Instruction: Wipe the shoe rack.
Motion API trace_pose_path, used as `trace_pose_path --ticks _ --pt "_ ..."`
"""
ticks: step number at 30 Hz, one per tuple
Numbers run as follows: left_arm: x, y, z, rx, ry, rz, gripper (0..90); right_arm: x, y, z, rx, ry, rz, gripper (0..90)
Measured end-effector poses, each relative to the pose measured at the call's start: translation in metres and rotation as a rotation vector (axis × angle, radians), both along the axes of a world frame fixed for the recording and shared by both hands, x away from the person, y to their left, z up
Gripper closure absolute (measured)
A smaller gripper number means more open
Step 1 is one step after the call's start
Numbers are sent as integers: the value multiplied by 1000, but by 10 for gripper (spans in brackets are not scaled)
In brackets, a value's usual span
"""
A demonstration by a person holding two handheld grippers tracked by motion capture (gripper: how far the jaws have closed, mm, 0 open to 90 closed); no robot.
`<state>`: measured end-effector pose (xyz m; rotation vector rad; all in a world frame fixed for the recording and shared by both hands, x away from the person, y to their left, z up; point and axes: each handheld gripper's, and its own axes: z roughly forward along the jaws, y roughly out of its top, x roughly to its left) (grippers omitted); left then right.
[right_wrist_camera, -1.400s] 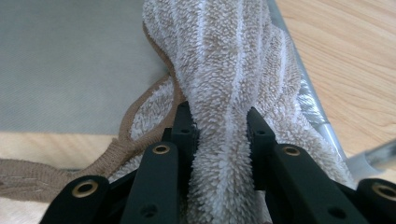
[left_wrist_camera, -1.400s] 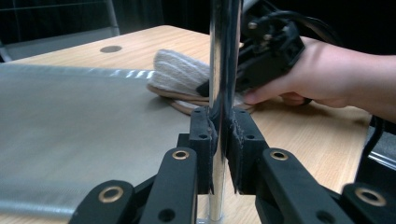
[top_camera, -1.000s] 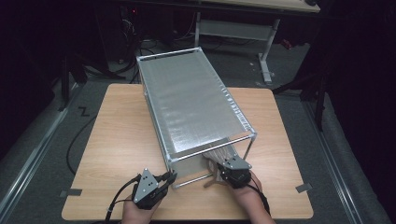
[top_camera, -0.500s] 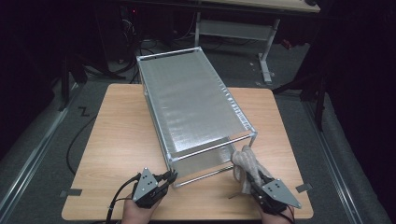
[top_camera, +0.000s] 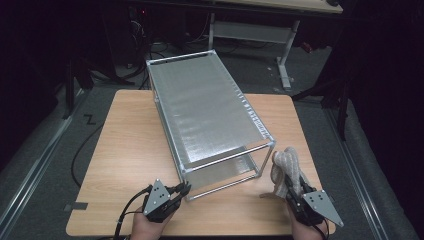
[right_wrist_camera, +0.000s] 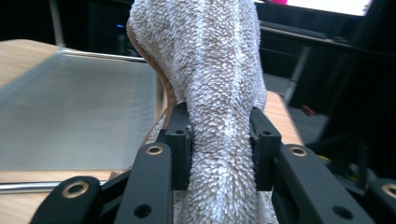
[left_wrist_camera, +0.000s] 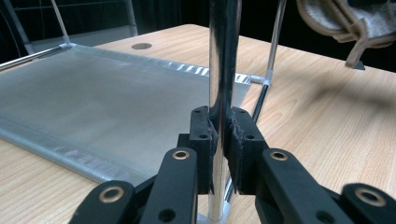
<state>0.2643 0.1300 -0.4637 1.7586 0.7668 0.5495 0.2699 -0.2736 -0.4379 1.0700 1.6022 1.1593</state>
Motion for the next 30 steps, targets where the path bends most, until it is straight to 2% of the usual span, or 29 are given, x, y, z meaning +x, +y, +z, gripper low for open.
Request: trace_pose_path --ticks 2,4,5,10,14,19,22,24,27,30 --pt "0 -1 0 9 -4 -4 811 6 7 0 -31 1 26 661" --pt "0 -1 0 9 -6 -6 811 14 12 1 -32 6 21 644" --pt "1 -2 0 11 -7 -9 811 21 16 1 -32 22 7 632" --pt "1 -1 0 15 -13 -23 810 47 30 -5 -44 64 49 518" --pt "1 -1 0 15 -17 -35 810 58 33 -3 -19 67 62 472" --pt "0 -3 0 21 -21 -55 810 71 32 5 37 77 102 427" --pt "0 -3 0 23 -22 -65 809 77 32 8 43 89 125 404" --pt "0 -3 0 23 -23 -69 810 80 32 12 37 80 126 401" --pt "0 -3 0 22 -23 -70 809 79 34 19 35 25 129 415" --pt "0 -4 0 18 -22 -71 810 83 35 17 23 29 132 571"
